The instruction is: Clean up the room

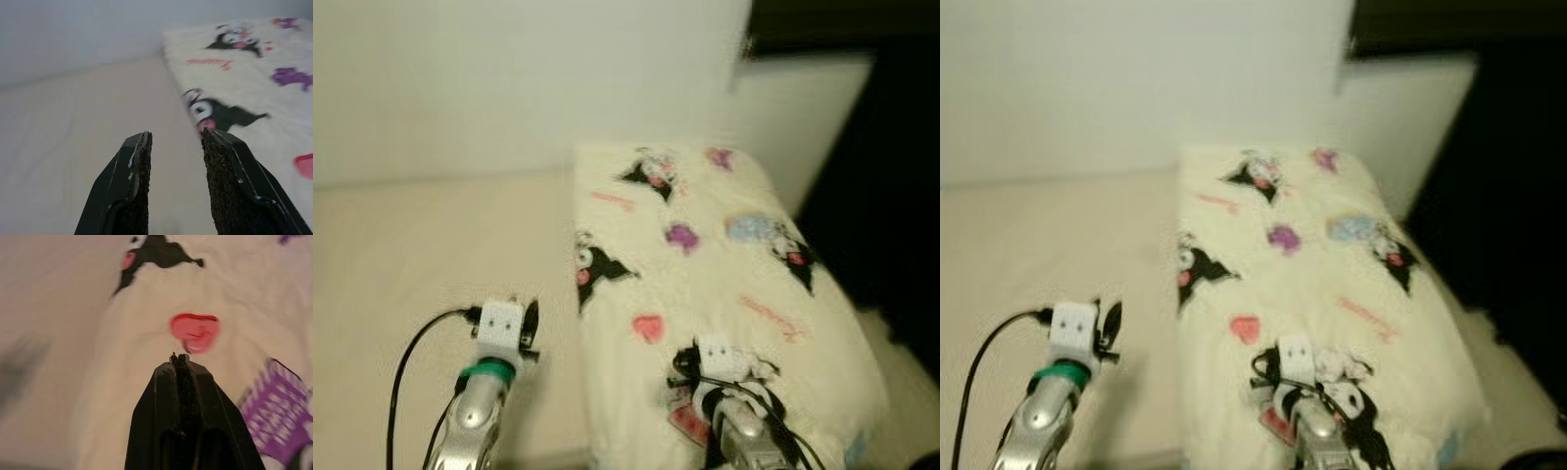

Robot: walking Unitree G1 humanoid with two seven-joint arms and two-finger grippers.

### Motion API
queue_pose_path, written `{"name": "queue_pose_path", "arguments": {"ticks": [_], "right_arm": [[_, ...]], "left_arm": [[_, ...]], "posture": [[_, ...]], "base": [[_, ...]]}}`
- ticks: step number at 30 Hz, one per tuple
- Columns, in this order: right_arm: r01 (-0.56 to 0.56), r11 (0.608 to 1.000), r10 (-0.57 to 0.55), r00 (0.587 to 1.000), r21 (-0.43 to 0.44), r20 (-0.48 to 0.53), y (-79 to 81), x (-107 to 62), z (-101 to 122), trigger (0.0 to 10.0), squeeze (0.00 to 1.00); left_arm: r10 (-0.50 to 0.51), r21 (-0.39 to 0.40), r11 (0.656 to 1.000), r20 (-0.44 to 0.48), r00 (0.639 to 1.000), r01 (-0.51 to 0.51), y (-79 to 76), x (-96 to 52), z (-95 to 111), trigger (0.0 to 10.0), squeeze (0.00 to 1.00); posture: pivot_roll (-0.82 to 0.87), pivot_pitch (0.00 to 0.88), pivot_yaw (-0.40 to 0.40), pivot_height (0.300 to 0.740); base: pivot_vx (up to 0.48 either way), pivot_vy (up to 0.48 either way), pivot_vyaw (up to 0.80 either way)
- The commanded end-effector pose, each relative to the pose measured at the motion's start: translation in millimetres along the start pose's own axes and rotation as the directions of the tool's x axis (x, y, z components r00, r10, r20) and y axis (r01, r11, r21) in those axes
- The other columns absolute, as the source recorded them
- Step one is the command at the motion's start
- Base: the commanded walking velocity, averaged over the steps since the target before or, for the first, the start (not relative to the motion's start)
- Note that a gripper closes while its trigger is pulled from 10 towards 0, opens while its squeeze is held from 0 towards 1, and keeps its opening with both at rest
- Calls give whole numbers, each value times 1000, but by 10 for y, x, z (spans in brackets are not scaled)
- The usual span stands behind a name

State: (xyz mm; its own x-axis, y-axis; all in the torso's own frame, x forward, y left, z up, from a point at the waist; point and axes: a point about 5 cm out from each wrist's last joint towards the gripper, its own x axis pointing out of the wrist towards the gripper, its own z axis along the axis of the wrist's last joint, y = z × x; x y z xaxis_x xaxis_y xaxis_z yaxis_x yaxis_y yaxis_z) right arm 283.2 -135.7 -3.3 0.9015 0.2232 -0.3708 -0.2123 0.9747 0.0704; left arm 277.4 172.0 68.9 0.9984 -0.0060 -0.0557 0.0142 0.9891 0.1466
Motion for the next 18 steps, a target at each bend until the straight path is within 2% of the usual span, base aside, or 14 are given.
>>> {"name": "queue_pose_path", "arguments": {"ticks": [1,18], "right_arm": [[16,1000,-15,1000,11,-20,-33,-28,-58,10000,0],[43,998,-42,999,39,-28,-68,-59,-106,10000,0]], "left_arm": [[-4,6,1000,-22,1000,5,-7,-17,-31,10000,0],[-42,9,999,-53,998,42,-11,-29,-57,10000,0]], "posture": [[67,0,63,740],[65,0,78,740]], "base": [[0,-469,0],[0,-469,0]]}}
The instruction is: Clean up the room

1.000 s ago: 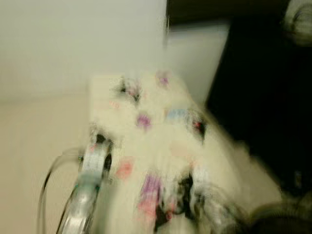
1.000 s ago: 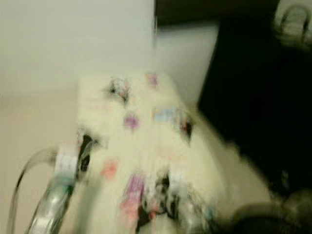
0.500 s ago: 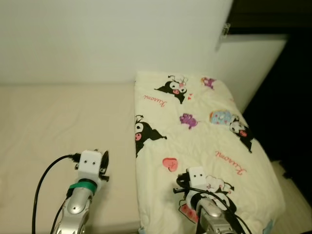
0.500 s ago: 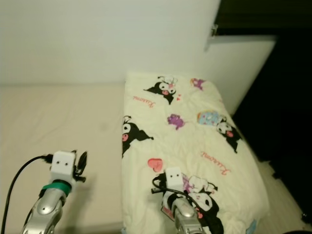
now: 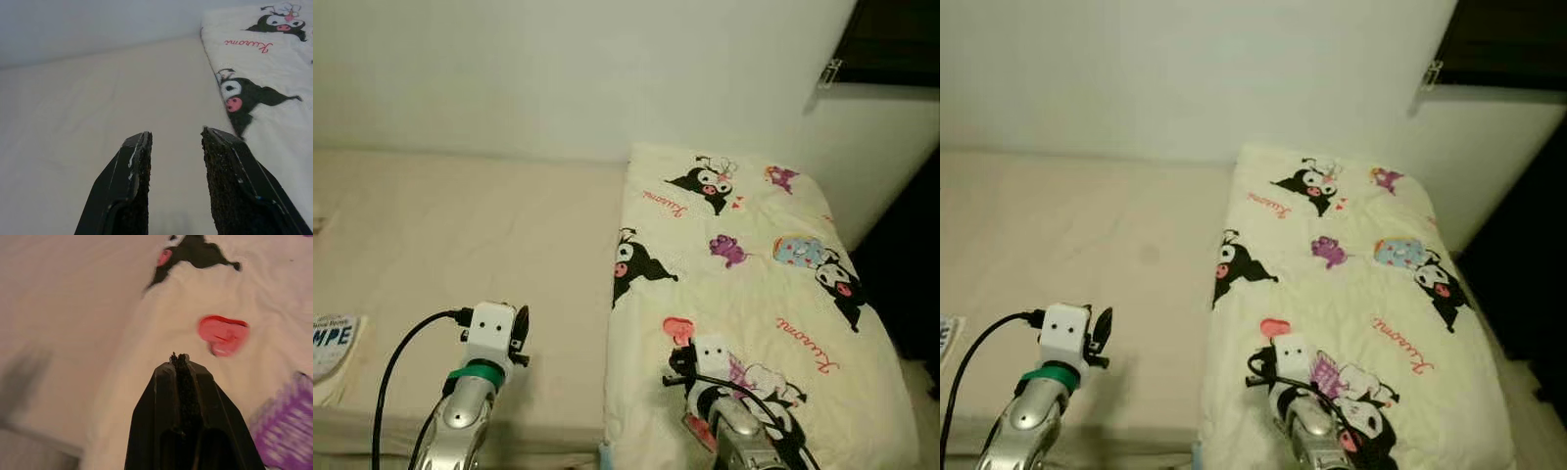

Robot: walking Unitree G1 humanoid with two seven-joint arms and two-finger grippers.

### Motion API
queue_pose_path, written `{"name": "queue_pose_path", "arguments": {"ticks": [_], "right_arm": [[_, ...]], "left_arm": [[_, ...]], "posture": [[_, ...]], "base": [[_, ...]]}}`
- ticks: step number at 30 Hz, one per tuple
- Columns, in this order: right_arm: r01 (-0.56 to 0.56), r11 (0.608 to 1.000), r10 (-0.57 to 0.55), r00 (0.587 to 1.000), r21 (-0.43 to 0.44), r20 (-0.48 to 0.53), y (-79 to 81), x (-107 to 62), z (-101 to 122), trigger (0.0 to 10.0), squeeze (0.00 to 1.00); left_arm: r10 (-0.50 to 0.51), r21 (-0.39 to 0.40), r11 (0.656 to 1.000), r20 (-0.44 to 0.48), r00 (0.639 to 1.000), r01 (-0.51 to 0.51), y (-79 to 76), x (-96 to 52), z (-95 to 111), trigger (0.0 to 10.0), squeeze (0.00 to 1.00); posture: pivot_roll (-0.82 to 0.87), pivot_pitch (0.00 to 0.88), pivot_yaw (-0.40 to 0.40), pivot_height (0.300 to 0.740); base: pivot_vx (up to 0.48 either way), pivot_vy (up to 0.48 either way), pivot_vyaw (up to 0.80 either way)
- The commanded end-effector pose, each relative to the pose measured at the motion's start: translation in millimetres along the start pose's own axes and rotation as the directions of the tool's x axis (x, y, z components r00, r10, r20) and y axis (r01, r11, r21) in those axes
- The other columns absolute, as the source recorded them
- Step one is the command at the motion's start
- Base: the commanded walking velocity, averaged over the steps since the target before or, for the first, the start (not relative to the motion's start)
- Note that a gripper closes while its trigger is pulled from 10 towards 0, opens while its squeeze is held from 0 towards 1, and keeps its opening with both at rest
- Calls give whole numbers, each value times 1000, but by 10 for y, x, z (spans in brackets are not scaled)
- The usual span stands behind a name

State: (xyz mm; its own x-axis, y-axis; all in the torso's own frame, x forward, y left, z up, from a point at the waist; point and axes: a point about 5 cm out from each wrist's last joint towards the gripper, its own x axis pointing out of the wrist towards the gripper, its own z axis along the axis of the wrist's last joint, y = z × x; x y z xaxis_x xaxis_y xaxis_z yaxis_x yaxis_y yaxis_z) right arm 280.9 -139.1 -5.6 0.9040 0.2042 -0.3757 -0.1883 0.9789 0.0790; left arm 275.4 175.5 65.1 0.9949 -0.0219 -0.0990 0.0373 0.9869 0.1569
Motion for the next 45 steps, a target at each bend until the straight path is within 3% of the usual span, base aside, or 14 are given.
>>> {"name": "queue_pose_path", "arguments": {"ticks": [1,16,22,28,34,45], "right_arm": [[24,999,-24,999,24,-23,-38,-39,-77,10000,0],[20,999,-19,999,34,-25,-20,-23,-65,10000,0],[4,1000,-4,1000,-4,-29,0,-14,-59,10000,0],[37,999,-36,998,16,-51,-36,-23,-91,10000,0],[64,998,-62,996,22,-70,-72,-36,-123,10000,0],[65,997,-62,995,34,-73,-24,-44,-155,10000,0]], "left_arm": [[-21,-11,1000,-11,1000,21,-40,-12,-15,10000,0],[37,-21,999,-36,999,-37,33,-22,-69,10000,0],[41,-15,999,-60,997,-42,56,-49,-125,10000,0],[43,-1,999,-82,996,-43,76,-65,-192,10000,0],[24,22,1000,-93,995,-22,49,-78,-223,10000,0],[-3,-8,1000,-65,998,2,5,-62,-163,10000,0]], "posture": [[64,0,80,740],[71,0,73,740],[66,0,71,740],[57,0,64,740],[56,0,64,740],[59,0,66,740]], "base": [[0,-469,0],[0,-31,0],[0,0,0],[0,0,604],[0,0,0],[0,177,0]]}}
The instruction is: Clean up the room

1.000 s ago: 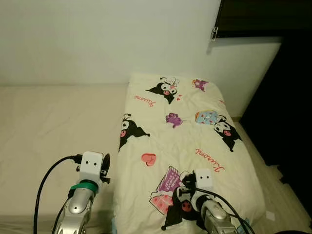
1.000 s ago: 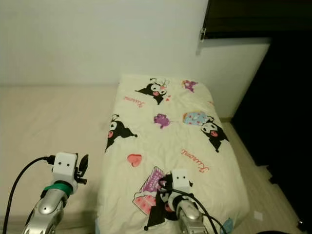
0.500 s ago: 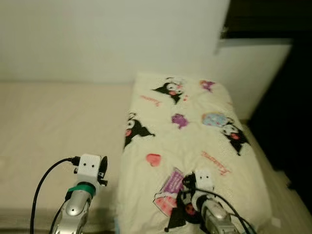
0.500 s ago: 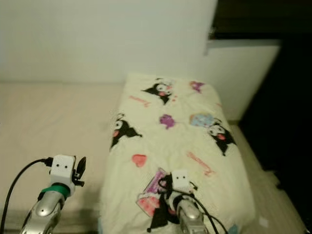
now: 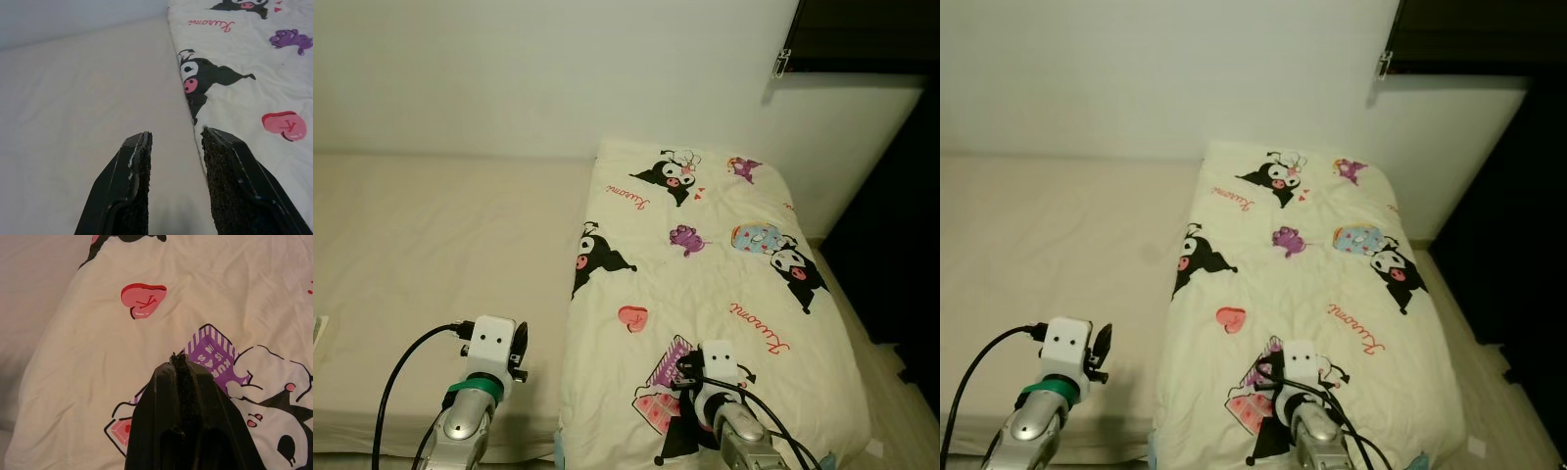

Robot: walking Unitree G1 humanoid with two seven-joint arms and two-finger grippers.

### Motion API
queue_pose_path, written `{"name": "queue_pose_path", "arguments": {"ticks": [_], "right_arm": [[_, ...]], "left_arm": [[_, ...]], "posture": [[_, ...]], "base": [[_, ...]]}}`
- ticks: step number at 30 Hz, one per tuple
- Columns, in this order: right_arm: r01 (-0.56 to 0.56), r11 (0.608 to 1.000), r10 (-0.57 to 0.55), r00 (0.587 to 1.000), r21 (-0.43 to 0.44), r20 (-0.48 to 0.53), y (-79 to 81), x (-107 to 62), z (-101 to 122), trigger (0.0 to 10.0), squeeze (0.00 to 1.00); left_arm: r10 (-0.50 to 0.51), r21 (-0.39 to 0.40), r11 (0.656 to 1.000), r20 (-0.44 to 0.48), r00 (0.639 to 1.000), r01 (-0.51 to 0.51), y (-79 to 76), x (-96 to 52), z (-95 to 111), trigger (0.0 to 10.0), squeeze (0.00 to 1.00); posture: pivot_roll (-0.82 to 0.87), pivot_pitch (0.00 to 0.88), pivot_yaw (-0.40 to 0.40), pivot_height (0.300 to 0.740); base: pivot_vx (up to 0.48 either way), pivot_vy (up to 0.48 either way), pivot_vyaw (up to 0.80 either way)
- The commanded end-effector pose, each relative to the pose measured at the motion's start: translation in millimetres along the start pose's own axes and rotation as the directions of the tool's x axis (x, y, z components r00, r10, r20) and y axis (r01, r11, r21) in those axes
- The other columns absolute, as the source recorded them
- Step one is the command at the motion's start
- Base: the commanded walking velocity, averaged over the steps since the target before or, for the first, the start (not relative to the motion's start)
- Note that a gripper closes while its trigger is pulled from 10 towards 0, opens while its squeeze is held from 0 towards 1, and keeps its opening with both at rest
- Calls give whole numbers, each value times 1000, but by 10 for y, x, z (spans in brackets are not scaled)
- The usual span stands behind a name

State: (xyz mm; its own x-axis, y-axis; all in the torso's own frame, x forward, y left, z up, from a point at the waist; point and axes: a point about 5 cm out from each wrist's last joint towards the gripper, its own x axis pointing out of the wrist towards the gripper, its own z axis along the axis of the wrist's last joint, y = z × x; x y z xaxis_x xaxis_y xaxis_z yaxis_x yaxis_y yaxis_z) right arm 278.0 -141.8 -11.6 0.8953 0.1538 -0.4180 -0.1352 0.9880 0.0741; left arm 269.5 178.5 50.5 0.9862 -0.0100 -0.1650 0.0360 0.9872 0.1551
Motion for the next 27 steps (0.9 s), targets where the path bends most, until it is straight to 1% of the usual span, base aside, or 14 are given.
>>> {"name": "queue_pose_path", "arguments": {"ticks": [1,16,18,22,27], "right_arm": [[12,1000,-12,999,18,-31,-2,-31,-90,10000,0],[11,1000,-10,999,25,-34,8,-37,-108,10000,0],[14,1000,-13,999,28,-36,4,-41,-115,10000,0],[16,999,-15,999,29,-36,1,-44,-119,10000,0],[31,999,-29,999,42,-40,-23,-59,-142,10000,0]], "left_arm": [[-4,-6,1000,2,1000,4,1,-16,-10,10000,0],[-3,-7,1000,16,1000,3,38,-22,22,10000,0],[-24,6,1000,5,1000,24,37,-26,23,10000,0],[-28,5,1000,7,1000,28,39,-29,29,10000,0],[-35,5,999,0,999,35,45,-25,34,10000,0]], "posture": [[59,0,66,740],[70,0,69,740],[70,0,69,740],[71,0,73,740],[72,0,81,740]], "base": [[0,480,0],[0,471,0],[0,0,0],[0,0,0],[0,-465,0]]}}
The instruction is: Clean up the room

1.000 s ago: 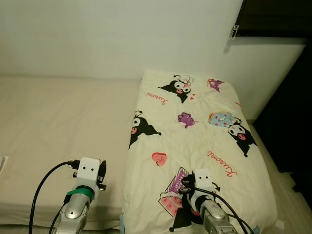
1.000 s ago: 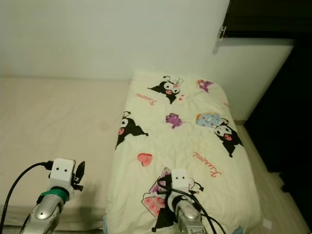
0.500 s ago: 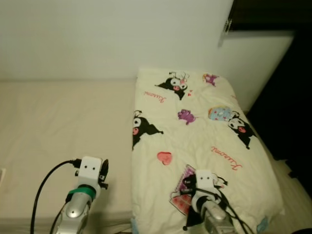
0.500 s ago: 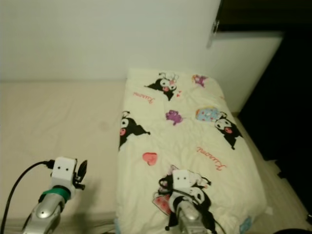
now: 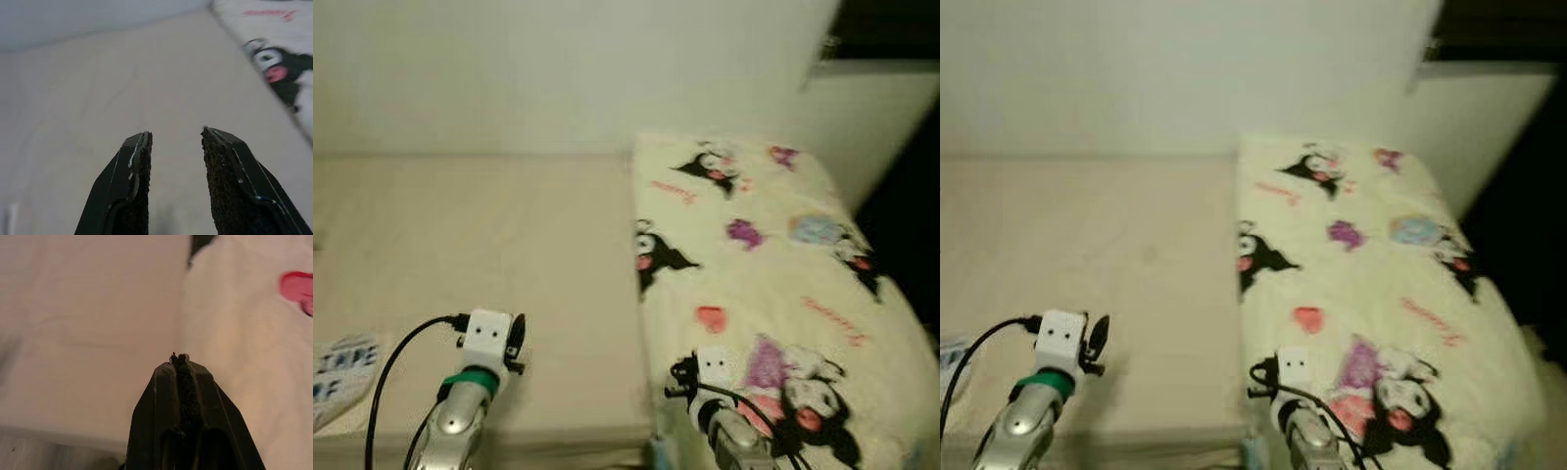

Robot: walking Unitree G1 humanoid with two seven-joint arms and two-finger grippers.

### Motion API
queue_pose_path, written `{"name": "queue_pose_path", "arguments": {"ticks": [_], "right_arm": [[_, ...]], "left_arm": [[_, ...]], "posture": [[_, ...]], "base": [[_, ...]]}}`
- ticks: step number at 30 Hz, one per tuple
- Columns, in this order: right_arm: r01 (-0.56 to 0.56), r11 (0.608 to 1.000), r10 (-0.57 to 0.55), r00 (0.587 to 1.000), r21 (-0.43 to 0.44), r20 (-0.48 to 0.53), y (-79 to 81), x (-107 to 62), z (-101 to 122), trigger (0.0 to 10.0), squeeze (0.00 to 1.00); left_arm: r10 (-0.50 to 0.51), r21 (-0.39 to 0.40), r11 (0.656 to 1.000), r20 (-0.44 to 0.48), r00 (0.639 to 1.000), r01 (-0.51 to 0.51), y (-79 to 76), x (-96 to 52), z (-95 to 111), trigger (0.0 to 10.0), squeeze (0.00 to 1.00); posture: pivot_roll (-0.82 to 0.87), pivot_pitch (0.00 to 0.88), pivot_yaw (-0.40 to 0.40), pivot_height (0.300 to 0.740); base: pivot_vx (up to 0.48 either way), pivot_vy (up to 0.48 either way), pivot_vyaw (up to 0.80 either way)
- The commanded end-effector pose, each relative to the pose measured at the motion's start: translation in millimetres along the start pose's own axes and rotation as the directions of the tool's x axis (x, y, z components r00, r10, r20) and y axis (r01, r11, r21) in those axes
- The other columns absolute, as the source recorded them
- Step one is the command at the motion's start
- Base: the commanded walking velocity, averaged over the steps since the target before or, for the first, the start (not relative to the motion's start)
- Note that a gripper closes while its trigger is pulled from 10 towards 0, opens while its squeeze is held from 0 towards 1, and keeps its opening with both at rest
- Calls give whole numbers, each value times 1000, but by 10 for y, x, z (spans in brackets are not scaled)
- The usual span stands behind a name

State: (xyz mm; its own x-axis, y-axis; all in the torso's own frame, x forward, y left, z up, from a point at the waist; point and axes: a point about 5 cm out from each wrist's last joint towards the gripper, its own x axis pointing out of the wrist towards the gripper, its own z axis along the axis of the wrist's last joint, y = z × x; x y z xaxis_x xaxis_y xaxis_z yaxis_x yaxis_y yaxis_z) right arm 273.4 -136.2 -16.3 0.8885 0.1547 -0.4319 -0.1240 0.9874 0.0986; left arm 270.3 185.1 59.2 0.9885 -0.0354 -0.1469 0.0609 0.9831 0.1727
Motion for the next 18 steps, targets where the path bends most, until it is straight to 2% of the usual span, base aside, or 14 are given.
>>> {"name": "queue_pose_path", "arguments": {"ticks": [1,3,11,13,14,15,16,18], "right_arm": [[36,999,-35,999,20,-24,-89,-47,-81,10000,0],[41,999,-40,999,25,-24,-95,-49,-84,10000,0],[57,998,-56,998,33,-37,-125,-68,-120,10000,0],[88,996,-88,995,5,-57,-179,-98,-171,10000,0],[138,990,-140,987,-19,-75,-247,-128,-217,10000,0],[138,990,-140,987,-19,-75,-247,-128,-217,10000,0],[201,979,-205,975,-44,-91,-330,-165,-259,10000,0],[201,979,-205,975,-44,-91,-330,-165,-259,10000,0]], "left_arm": [[-13,-18,1000,-24,1000,13,-33,-14,-40,10000,0],[-17,-13,1000,-26,1000,16,-35,-8,-38,10000,0],[-55,15,998,-73,996,56,-84,18,-100,10000,0],[-119,49,991,-118,986,125,-171,38,-207,10000,0],[-130,60,988,-138,982,139,-195,59,-270,10000,0],[-130,60,988,-138,982,139,-195,59,-270,10000,0],[-121,61,989,-162,979,132,-196,87,-332,10000,0],[-121,61,989,-162,979,132,-196,87,-332,10000,0]], "posture": [[73,0,86,740],[72,0,88,740],[65,0,95,740],[34,0,91,740],[18,0,94,740],[18,0,94,740],[-7,0,104,740],[-7,0,104,740]], "base": [[0,-465,0],[0,-465,0],[0,0,0],[0,0,0],[0,0,0],[0,0,0],[0,0,0],[0,0,0]]}}
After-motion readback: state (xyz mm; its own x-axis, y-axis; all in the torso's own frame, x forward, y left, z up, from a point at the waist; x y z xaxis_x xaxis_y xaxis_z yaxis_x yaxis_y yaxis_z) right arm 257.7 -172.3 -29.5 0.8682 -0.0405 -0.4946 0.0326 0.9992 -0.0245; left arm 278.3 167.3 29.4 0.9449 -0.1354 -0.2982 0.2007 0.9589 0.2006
